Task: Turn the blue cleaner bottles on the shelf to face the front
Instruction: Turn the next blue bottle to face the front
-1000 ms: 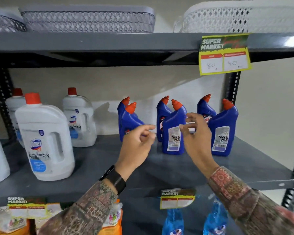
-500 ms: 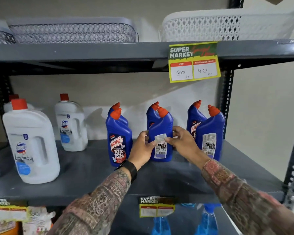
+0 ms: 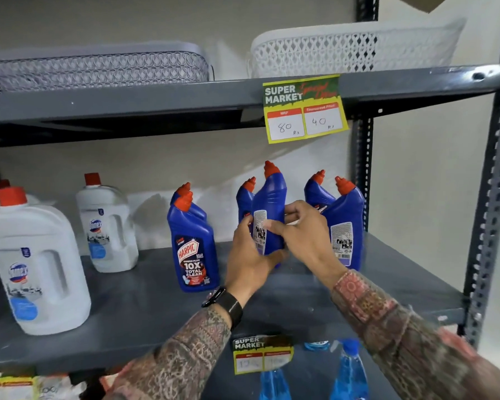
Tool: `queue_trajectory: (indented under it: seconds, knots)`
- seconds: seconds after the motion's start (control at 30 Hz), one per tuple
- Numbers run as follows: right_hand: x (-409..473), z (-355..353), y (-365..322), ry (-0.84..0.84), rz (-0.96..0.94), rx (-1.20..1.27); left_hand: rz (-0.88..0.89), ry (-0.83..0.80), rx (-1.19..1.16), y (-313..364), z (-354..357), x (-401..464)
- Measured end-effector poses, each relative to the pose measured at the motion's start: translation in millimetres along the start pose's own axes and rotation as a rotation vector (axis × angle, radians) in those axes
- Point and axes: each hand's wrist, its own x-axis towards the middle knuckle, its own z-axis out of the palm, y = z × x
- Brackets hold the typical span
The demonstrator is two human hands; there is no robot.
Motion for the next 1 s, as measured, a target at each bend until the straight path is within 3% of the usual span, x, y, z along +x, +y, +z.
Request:
queue_trajectory:
  seconds: [0.07, 0.17, 0.33, 0.47, 0.6, 0.77, 1.0]
  knots:
    - [1.0, -5.2, 0.4, -0.075, -0.034, 0.08, -0.032, 0.004, -0.118, -0.1, -3.3, 1.9]
    - [7.1, -18.1, 7.1, -0.273, 0.087, 0.408, -0.079, -0.04, -0.217, -4.2, -10.5, 4.6]
    - [10.9, -21.2, 19.2, -0.553, 0.187, 0.528, -0.08, -0.197, -0.243, 7.3, -19.8, 6.6]
    - [7.7, -14.1, 21.6, -0.37, 0.156, 0.47, -0.106, -0.316, -0.13, 15.2, -25.9, 11.2]
    - [3.5, -5.6, 26.6, -0.258, 0.124, 0.36, -0.071, -0.275, -0.039, 14.5, -32.7, 15.8]
    - [9.6, -15.5, 31.1, -0.411, 0.182, 0.437, -0.044, -0.132, -0.054, 3.9, -38.2, 20.8]
    - [7.7, -2.6, 41.8, -0.25, 0.116, 0.131, -0.063, -0.124, 0.039, -10.7, -28.2, 24.4]
